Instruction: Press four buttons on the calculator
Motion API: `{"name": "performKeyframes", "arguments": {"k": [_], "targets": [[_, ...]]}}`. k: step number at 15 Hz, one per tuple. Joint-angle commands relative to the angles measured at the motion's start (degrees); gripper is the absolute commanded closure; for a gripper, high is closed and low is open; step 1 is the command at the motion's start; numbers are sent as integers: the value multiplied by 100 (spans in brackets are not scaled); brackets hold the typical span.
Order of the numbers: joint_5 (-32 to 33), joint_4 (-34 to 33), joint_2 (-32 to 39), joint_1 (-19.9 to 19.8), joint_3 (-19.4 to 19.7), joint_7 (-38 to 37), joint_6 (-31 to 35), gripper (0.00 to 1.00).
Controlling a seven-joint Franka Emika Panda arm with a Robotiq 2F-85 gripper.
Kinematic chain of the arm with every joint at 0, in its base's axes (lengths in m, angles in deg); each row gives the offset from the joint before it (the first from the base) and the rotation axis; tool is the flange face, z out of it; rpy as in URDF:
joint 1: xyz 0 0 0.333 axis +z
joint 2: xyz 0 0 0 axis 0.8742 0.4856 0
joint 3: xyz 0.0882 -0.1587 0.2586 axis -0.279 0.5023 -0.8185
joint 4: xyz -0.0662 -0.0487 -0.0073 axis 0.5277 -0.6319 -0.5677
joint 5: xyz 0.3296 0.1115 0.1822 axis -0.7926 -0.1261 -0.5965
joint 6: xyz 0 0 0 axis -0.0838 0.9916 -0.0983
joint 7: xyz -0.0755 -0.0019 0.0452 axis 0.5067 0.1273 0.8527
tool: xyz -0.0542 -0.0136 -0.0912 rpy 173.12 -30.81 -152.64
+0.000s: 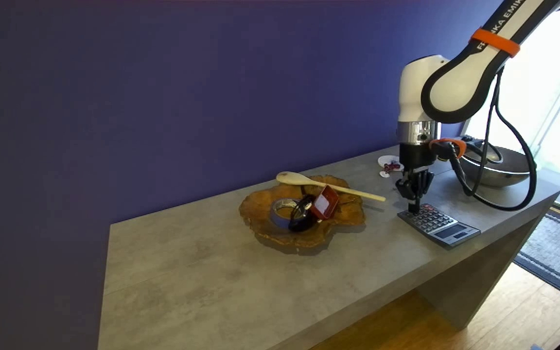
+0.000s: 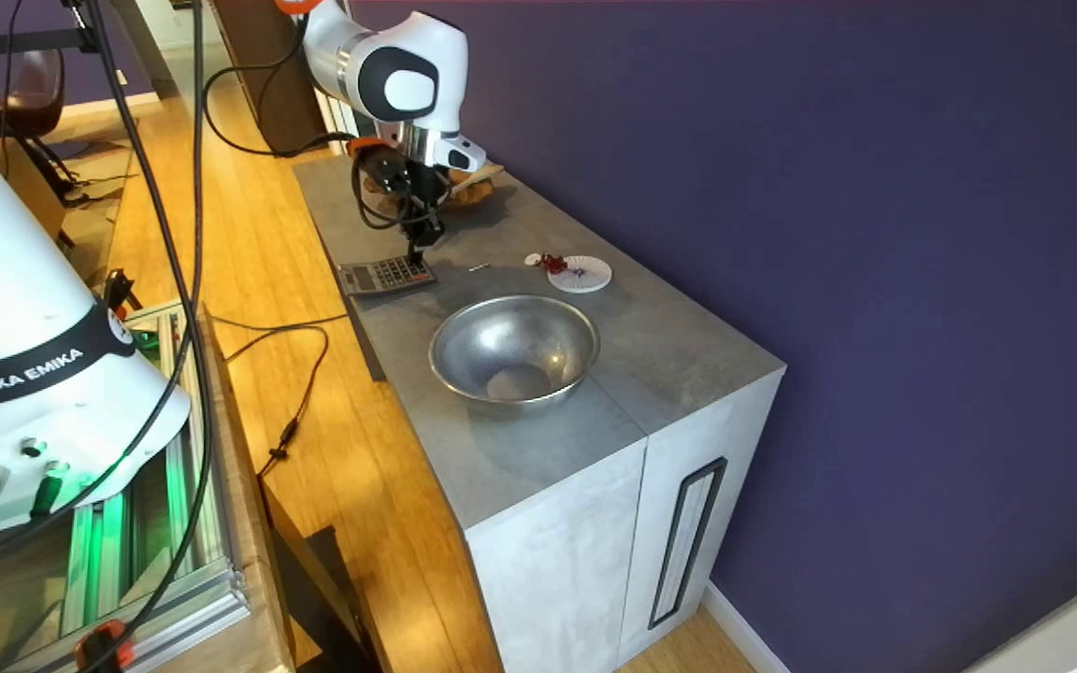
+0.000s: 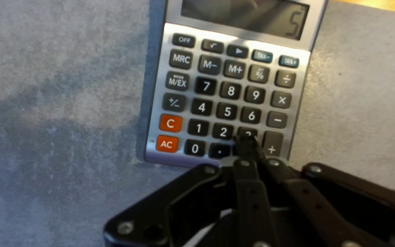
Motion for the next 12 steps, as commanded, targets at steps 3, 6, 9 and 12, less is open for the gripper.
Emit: {"name": "performKeyframes", "arguments": {"k": [3, 6, 9, 12], "targets": [[90, -193, 232, 79, 51, -91, -29, 100], [89, -212, 266, 77, 62, -99, -38, 100], [21, -226, 345, 54, 38, -92, 73, 100], [-79, -189, 422, 23, -2, -107, 237, 100]]}}
